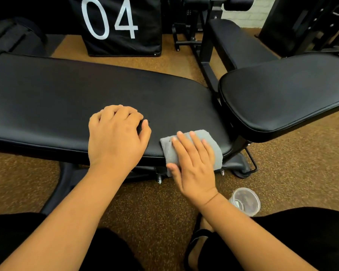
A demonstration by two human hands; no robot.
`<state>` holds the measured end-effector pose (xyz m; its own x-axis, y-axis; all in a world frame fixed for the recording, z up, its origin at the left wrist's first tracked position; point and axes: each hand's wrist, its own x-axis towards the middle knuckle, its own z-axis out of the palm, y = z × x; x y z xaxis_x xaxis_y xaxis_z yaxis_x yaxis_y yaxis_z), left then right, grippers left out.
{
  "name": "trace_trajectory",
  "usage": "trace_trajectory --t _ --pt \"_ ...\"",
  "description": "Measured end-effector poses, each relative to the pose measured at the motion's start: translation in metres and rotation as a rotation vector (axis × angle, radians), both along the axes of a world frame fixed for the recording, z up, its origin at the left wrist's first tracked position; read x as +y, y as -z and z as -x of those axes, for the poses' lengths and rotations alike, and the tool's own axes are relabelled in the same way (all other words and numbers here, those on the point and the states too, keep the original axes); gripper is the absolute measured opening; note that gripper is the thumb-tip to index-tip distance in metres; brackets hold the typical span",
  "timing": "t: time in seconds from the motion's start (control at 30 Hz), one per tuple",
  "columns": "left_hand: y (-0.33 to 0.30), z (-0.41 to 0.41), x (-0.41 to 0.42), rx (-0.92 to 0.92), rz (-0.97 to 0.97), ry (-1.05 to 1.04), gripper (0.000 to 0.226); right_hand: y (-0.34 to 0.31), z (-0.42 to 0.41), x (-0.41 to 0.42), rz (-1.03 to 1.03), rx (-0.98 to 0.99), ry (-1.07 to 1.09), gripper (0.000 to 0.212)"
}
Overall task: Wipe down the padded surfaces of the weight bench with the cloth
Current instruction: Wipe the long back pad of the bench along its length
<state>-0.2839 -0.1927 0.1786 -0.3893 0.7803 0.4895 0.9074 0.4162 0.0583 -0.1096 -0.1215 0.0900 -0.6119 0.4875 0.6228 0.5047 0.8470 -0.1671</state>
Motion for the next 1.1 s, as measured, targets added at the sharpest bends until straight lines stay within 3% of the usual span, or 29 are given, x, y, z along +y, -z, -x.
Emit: trace_trajectory --t 0.13,0.3,0.67,0.93,1.1 --pt "0.0 0.0 -0.001 0.002 -0.003 0.006 0.031 0.004 -0.049 0.041 -0.116 -0.207 -0.212 0.06" --pt "0.001 0.0 0.001 0.006 -0.018 0.002 0.031 0.005 -0.085 0.078 -0.03 -0.279 -0.146 0.064" --pt "0.0 0.0 0.0 0.012 -0.004 -0.011 0.031 -0.016 -0.019 0.022 -0.118 -0.255 -0.161 0.061" --pt "0.0 0.0 0.0 0.009 -0.011 -0.003 0.031 -0.008 -0.079 0.071 0.152 -0.279 -0.107 0.062" --pt "0.0 0.0 0.001 0.016 -0.011 -0.003 0.029 -0.013 -0.036 0.025 0.088 -0.235 -0.053 0.066"
